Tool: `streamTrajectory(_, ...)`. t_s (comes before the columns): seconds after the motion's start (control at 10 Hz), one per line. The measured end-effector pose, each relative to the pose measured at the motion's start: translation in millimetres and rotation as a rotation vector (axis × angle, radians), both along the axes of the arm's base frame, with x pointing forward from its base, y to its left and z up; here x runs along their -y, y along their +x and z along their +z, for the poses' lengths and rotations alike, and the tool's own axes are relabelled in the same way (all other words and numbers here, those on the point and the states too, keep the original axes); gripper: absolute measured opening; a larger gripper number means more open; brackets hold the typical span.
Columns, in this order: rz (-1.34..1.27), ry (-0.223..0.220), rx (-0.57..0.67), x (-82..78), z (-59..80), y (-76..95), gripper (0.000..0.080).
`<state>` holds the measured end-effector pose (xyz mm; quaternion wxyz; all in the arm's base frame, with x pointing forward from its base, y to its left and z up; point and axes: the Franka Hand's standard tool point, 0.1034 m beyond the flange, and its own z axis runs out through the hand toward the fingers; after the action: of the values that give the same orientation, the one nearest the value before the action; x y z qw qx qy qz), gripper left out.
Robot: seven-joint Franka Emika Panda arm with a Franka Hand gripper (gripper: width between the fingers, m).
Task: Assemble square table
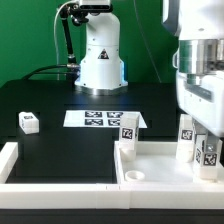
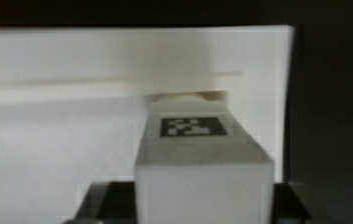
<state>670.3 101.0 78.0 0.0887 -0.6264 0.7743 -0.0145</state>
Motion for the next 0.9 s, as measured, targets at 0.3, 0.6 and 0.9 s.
streamTrajectory(0.3,-0.066,0.010,-0.008,-1.1,-1.1,-0.4,0.0357)
streamTrajectory(0.6,0.225,-0.078,0.075,-25.8,-2.1,5.0,0.0626)
streamTrajectory(0.9,0.563,-0.153,0.114,-27.9,3.0,11.2,0.0648)
